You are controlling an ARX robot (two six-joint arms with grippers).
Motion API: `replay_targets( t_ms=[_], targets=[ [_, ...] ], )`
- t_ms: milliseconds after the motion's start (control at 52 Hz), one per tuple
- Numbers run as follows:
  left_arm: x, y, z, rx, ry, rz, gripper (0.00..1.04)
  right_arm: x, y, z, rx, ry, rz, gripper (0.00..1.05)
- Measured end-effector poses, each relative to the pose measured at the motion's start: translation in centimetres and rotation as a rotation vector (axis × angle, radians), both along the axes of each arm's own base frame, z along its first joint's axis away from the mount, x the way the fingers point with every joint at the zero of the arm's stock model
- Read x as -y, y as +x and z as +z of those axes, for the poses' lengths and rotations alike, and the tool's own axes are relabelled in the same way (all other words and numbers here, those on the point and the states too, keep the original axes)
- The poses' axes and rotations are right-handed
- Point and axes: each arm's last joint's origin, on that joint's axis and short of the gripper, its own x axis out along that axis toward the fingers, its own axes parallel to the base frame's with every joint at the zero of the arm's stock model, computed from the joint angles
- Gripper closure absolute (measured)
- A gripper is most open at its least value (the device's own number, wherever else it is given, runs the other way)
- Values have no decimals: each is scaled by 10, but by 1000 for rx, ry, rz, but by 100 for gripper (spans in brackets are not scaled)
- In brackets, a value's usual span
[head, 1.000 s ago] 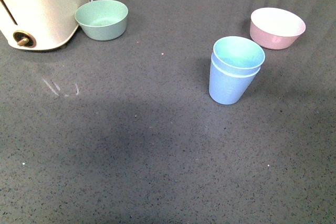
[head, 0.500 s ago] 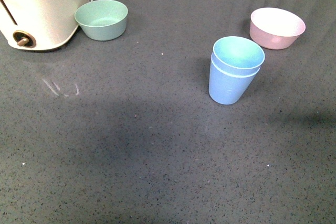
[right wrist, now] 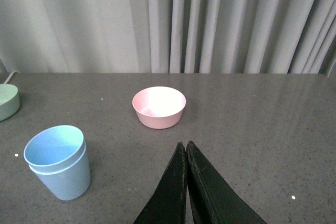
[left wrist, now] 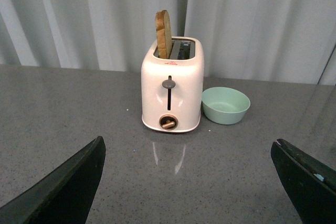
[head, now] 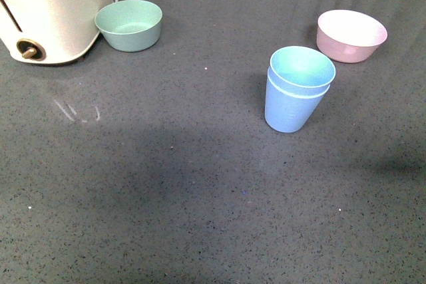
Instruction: Stack blue cups with both arms
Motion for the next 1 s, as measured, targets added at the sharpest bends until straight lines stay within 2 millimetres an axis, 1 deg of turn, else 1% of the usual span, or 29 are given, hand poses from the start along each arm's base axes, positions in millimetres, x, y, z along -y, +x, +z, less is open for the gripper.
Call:
replay_targets(
  t_ms=[288,596,673,731,962,981,1000],
  targets=[
    [0,0,0,0,0,0,9,0,-11,1,4,0,0,103],
    [0,0,0,0,0,0,9,0,-17,0,4,0,0,103],
    [0,0,0,0,0,0,9,0,-24,-4,-29,0,3,103],
    [0,0,0,0,0,0,9,0,-28,-3,-7,0,0,103],
    [0,0,0,0,0,0,9,0,-29,-2,-1,0,0,103],
    [0,0,0,0,0,0,9,0,-29,-2,-1,-1,0,102],
    [0,0,0,0,0,0,9,0,-29,-2,-1,0,0,99]
  ],
)
